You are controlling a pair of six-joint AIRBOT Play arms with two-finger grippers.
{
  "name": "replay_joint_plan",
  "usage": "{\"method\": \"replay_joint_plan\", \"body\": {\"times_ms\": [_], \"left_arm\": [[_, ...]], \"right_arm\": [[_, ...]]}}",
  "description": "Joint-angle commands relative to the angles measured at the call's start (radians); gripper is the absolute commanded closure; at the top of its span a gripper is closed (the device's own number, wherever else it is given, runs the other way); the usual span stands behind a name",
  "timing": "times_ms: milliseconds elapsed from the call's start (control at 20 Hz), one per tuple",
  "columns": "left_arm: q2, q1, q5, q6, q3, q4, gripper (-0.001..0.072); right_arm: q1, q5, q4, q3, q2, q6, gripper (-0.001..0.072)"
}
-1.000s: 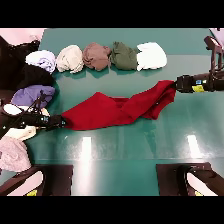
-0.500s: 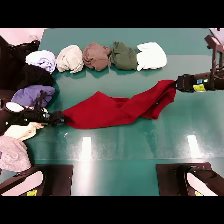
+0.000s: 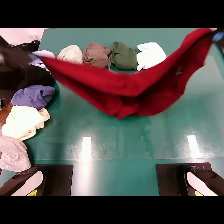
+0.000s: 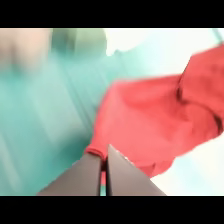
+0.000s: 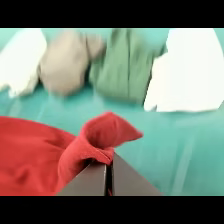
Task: Fold the shirts.
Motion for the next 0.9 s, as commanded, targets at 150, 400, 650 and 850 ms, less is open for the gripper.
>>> {"method": "replay_joint_plan", "body": {"times_ms": [150,400,650,850], "left_arm": [[0.044,0.000,0.021,-0.050,0.646,0.030,0.0685],[0.070,0.000,0.062,-0.079,0.661,0.103,0.0685],[0.033,0.000,0.059,-0.180,0.319,0.286,0.0685],[-0.108,0.000,-0.039,-0.180,0.063,0.232,0.0685]], "right_arm": [[-0.117,0.152,0.001,0.398,0.006,0.000,0.0694],[-0.272,0.103,0.000,0.335,0.094,0.000,0.0694],[-0.367,0.272,0.011,0.294,-0.032,0.006,0.0695],[-0.257,0.444,0.003,0.257,-0.273,0.006,0.0695]]}}
